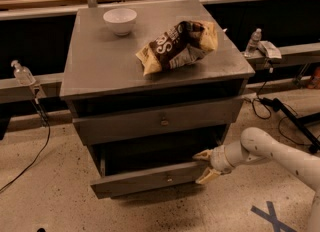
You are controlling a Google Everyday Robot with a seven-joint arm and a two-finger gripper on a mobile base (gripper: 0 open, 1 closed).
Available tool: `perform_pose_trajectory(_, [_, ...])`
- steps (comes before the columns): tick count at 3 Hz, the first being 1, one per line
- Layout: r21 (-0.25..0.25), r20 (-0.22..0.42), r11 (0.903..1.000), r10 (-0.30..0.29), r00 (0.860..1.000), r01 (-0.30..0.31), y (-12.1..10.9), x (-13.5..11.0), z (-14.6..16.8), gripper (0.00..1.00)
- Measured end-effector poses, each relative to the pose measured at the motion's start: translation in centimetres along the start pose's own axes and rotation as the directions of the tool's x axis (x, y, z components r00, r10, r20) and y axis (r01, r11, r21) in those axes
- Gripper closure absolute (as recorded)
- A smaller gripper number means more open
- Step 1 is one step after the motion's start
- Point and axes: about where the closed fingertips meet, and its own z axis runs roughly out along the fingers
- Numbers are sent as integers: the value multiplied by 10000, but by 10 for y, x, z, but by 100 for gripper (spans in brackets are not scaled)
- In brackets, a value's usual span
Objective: Open middle drawer
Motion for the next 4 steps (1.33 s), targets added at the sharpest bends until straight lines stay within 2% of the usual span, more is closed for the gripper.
perform_pose_trajectory(1, [-134,-88,9997,202,9998,-203,4,7,5,36])
perform_pose_trajectory(2, [-329,-73,9993,190,9998,-192,18,-4,1,36])
perform_pose_trajectory(3, [-376,-52,9992,-136,9999,134,25,-23,-5,36])
perform_pose_trajectory(4, [-300,-99,9991,-299,9995,295,33,-38,-13,42])
